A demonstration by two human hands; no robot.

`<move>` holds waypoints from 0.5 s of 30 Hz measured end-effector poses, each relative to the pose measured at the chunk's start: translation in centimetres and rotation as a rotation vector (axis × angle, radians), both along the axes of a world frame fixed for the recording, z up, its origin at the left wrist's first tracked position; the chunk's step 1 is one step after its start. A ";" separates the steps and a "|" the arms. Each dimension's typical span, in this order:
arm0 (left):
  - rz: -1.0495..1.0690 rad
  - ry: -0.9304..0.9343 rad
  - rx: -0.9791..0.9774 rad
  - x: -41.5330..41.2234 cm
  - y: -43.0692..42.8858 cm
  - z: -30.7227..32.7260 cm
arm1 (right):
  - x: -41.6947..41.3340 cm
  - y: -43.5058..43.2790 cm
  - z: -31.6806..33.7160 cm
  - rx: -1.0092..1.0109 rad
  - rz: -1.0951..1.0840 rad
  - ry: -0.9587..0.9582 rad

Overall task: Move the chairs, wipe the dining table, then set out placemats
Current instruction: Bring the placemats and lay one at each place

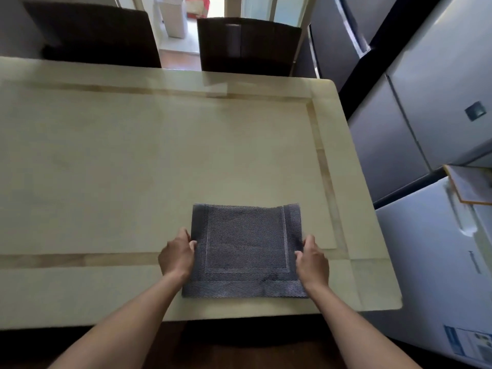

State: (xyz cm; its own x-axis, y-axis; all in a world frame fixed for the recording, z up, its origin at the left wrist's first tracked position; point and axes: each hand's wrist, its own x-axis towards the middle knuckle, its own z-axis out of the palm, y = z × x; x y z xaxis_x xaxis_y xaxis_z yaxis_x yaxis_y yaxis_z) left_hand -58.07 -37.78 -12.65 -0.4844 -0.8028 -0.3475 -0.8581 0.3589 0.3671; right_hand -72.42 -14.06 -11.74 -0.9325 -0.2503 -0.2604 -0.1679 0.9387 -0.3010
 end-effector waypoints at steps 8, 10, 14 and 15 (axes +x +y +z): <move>-0.110 -0.050 -0.081 0.0 -0.1 0.3 | 0.1 -0.2 0.3 0.253 0.142 0.083; -0.120 -0.075 -0.098 -0.1 -0.1 0.4 | 0.1 -0.3 0.5 0.318 0.186 0.092; -0.138 -0.101 -0.105 0.0 0.2 0.3 | 0.1 -0.6 0.8 0.374 0.255 0.104; -0.143 -0.101 -0.106 0.0 0.3 0.2 | 0.0 -0.6 0.8 0.378 0.262 0.106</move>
State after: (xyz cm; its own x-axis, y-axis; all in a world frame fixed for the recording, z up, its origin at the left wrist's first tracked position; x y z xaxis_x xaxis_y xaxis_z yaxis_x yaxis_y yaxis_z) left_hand -58.04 -37.48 -12.44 -0.5633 -0.7628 -0.3175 -0.8260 0.5119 0.2359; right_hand -72.40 -14.63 -10.91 -0.8768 -0.3871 -0.2854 -0.4255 0.9009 0.0853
